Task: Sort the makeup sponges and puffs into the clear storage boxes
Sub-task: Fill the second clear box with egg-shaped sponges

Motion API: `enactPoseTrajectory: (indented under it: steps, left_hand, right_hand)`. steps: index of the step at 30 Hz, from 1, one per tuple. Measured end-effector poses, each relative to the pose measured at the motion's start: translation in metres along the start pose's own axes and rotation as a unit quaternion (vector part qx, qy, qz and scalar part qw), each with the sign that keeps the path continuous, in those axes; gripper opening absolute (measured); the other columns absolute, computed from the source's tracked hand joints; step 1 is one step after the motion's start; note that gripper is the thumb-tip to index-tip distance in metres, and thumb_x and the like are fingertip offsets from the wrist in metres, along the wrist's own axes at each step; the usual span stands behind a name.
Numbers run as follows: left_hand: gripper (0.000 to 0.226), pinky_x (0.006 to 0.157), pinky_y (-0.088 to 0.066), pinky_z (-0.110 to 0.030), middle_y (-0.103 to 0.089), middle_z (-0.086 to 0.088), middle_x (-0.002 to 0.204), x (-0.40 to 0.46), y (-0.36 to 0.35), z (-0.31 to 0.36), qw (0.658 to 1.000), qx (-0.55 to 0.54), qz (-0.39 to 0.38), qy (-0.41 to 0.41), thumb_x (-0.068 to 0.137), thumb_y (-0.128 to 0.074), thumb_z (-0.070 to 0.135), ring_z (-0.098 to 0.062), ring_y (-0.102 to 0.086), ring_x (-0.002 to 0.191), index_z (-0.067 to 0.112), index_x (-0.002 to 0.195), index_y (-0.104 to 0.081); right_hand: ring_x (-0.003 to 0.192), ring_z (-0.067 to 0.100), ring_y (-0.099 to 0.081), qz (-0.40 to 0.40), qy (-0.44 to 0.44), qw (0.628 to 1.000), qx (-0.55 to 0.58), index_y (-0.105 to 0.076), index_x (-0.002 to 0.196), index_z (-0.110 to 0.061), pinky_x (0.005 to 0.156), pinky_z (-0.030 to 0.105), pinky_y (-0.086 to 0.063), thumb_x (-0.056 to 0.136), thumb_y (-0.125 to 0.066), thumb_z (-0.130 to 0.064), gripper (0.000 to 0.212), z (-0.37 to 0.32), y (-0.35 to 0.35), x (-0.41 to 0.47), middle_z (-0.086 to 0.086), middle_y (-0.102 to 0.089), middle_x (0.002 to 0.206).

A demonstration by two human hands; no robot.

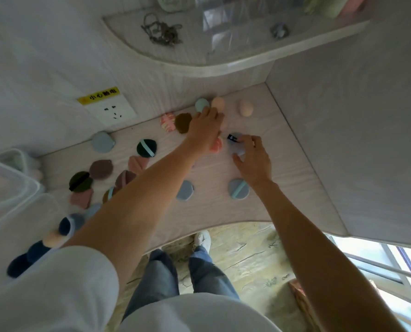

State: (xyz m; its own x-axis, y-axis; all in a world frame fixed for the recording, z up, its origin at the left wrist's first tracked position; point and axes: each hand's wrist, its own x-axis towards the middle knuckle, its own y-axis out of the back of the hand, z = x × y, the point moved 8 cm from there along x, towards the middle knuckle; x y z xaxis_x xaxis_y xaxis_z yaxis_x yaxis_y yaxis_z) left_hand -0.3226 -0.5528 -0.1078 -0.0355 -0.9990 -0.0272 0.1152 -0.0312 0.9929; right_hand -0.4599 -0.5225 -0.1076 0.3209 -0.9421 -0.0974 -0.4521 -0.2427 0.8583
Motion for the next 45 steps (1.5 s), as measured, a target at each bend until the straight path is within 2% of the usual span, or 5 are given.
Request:
enactPoseTrajectory:
  steps: [13,17,20,36,45]
  left_hand:
    - [0.033,0.077,-0.052,-0.021,-0.059,0.008,0.102,-0.248,0.074,-0.114,0.841,-0.407,0.234,0.268,0.081,-0.071,0.024,0.001,-0.058,0.092,0.017,0.107,-0.052]
    - [0.035,0.091,-0.044,-0.018,-0.063,-0.015,0.109,-0.359,0.071,-0.176,0.81,-0.356,0.259,0.388,0.084,-0.066,0.017,-0.028,-0.063,0.099,0.005,0.114,-0.054]
    - [0.027,0.085,-0.049,-0.023,-0.056,-0.006,0.117,-0.43,0.079,-0.216,0.776,-0.329,0.289,0.453,0.085,-0.065,0.012,-0.015,-0.058,0.101,0.014,0.11,-0.055]
    - [0.025,0.058,-0.046,-0.037,-0.065,-0.007,0.082,-0.447,0.054,-0.264,0.922,-0.091,0.113,0.359,0.065,-0.076,0.007,-0.029,-0.06,0.059,0.011,0.086,-0.064]
    - [0.026,0.088,-0.035,-0.039,-0.069,0.0,0.079,-0.456,0.044,-0.275,0.914,-0.105,0.072,0.385,0.078,-0.053,0.033,-0.023,-0.061,0.069,0.017,0.096,-0.063]
  right_hand:
    - [0.079,0.023,-0.057,-0.036,0.065,0.981,0.182,-0.047,0.111,-0.006,0.068,0.028,-0.042,0.081,-0.07,-0.032,0.046,-0.112,-0.036,-0.068,0.007,-0.061,0.092]
    - [0.085,0.016,-0.057,-0.128,0.141,0.953,0.235,-0.048,0.124,-0.012,0.076,0.03,-0.049,0.088,-0.062,-0.028,0.042,-0.181,-0.074,-0.096,0.006,-0.06,0.103]
    - [0.093,0.017,-0.057,-0.179,0.232,0.932,0.212,-0.055,0.118,-0.011,0.08,0.027,-0.047,0.09,-0.059,-0.027,0.033,-0.236,-0.102,-0.118,0.007,-0.061,0.111]
    - [0.09,0.022,-0.055,-0.204,0.313,0.919,0.129,-0.056,0.106,-0.006,0.078,0.032,-0.046,0.081,-0.067,-0.014,0.029,-0.364,-0.177,-0.151,0.011,-0.057,0.105]
    - [0.087,0.027,-0.056,-0.24,0.324,0.915,0.021,-0.056,0.104,-0.003,0.07,0.034,-0.044,0.083,-0.065,-0.019,0.028,-0.384,-0.207,-0.164,0.013,-0.056,0.103]
